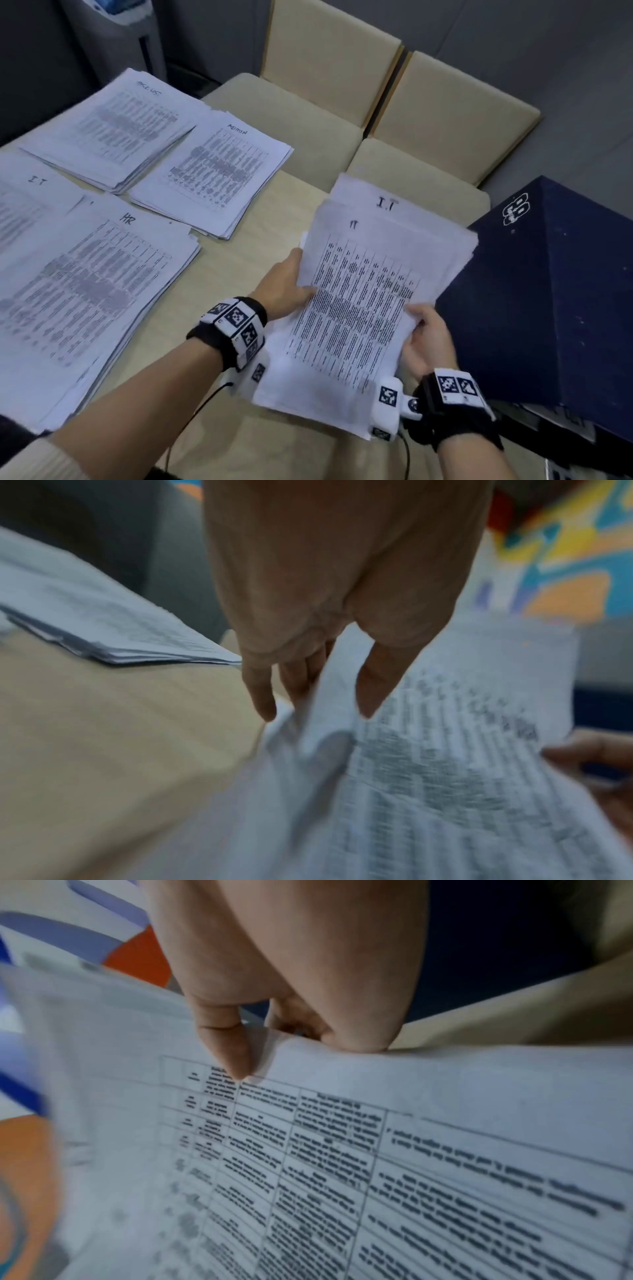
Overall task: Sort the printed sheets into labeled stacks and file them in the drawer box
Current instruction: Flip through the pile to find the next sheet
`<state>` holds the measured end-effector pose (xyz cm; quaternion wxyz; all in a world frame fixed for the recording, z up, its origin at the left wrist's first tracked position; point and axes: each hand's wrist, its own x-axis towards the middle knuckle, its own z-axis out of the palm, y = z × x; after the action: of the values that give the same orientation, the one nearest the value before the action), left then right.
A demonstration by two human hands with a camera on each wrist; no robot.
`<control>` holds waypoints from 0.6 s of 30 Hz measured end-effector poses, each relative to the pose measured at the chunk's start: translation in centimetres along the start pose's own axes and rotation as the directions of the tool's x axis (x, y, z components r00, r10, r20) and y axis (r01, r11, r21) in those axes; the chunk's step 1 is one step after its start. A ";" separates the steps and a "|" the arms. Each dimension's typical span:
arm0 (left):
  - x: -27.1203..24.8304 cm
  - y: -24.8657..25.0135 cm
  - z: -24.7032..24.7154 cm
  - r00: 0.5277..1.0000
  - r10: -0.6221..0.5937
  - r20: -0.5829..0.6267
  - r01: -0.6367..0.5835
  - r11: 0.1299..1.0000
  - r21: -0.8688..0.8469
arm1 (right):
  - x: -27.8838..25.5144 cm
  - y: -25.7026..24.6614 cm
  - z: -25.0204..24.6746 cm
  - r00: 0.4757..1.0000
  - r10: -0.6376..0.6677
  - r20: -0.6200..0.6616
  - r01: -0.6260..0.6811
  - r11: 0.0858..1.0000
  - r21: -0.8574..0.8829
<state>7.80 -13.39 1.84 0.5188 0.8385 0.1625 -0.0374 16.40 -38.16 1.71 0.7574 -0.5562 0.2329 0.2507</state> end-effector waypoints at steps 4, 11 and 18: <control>-0.6 4.3 -2.0 0.966 0.106 -0.235 -0.148 0.974 -0.172 | -4.0 -2.8 6.0 0.962 -0.262 0.073 0.268 0.959 -0.089; -3.2 9.7 -5.3 0.862 0.162 -0.480 -0.422 0.753 -0.504 | -10.6 -5.2 11.5 0.719 -0.695 0.019 0.693 0.714 -0.097; -3.1 3.1 -3.6 0.968 0.002 -0.250 -0.115 0.890 -0.442 | -8.7 1.1 7.8 0.758 -0.647 0.084 0.623 0.679 -0.389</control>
<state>5.47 -12.19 6.93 0.6769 0.6972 0.2034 0.1200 9.63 -31.45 8.54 0.6618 -0.7497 -0.0070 -0.0028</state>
